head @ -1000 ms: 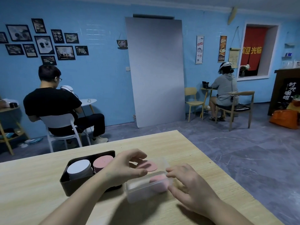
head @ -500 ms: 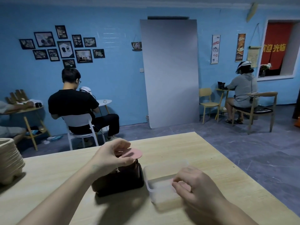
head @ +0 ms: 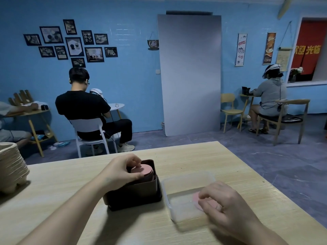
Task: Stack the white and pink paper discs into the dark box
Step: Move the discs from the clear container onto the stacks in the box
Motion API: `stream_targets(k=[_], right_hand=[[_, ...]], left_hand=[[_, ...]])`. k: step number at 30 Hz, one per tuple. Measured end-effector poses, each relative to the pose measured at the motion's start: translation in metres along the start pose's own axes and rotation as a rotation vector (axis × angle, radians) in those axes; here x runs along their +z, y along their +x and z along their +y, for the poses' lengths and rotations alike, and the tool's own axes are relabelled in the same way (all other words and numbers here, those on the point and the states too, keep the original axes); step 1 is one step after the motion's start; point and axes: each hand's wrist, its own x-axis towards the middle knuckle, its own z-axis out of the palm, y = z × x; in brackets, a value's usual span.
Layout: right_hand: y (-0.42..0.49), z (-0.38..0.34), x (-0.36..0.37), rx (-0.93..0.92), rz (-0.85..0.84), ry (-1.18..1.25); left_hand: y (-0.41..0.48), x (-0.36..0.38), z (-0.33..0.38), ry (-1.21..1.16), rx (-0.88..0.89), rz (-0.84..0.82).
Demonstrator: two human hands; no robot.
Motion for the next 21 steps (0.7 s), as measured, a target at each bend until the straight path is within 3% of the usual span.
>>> stream_targets(k=[9,14,21], right_hand=[[-0.002,0.001,0.0,0.014,0.009,0.039],[-0.004,0.003,-0.01,0.047,0.064,0.063],[-0.007,0.015,-0.028,0.059,0.045,0.027]], left_hand=[[-0.001,-0.002,0.008,0.127,-0.015,-0.017],[-0.013,-0.001,0.046,-0.011,0.096,0.053],[-0.008,0.049,0.103,-0.047,0.234,-0.125]])
